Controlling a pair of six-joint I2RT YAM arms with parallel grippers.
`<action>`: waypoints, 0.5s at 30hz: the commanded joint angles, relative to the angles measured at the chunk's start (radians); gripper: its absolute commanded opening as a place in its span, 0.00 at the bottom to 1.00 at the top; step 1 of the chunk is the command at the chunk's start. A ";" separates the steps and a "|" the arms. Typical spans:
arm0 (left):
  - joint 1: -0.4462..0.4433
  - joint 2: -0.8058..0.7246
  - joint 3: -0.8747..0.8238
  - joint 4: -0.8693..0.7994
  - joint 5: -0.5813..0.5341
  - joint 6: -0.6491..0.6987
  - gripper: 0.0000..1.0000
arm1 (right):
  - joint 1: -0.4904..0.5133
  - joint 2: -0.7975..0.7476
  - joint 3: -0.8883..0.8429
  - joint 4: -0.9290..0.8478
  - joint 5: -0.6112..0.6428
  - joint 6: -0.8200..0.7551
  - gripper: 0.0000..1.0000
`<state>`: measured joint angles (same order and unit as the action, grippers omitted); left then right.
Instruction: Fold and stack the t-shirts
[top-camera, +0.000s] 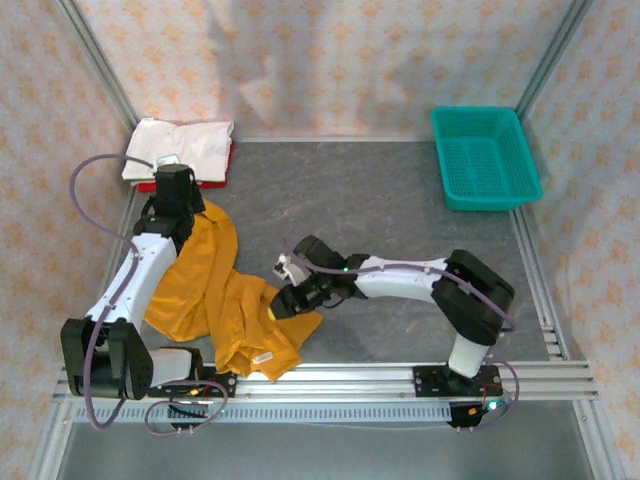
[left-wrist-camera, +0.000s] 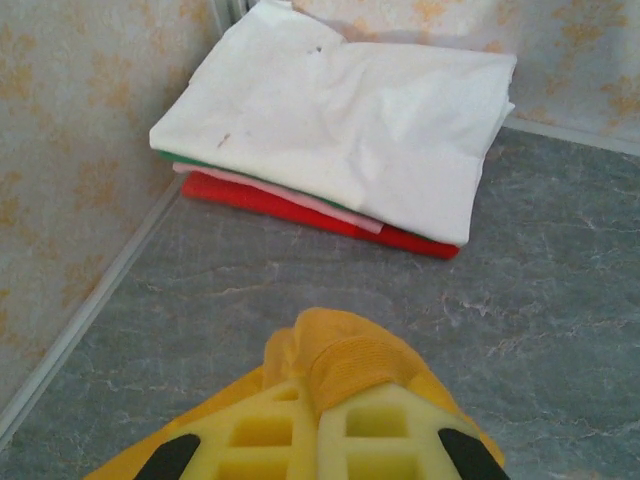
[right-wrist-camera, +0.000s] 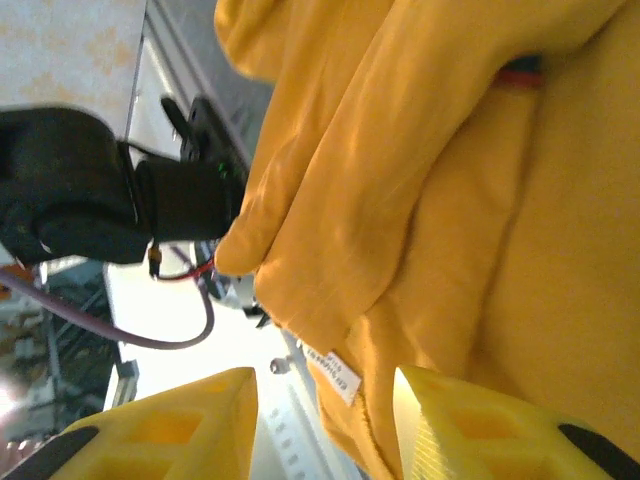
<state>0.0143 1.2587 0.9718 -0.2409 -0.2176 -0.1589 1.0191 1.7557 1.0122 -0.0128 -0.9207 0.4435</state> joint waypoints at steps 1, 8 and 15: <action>0.006 -0.049 -0.037 0.029 -0.020 -0.032 0.00 | 0.037 0.048 -0.005 0.169 -0.096 0.144 0.43; 0.006 -0.066 -0.093 0.051 0.013 -0.062 0.00 | 0.078 0.134 0.053 0.116 -0.044 0.147 0.42; 0.006 -0.070 -0.100 0.055 0.013 -0.064 0.00 | 0.078 0.197 0.077 0.153 -0.079 0.179 0.43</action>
<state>0.0143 1.2083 0.8879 -0.2150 -0.1986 -0.2058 1.0985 1.9289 1.0554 0.0967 -0.9718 0.6006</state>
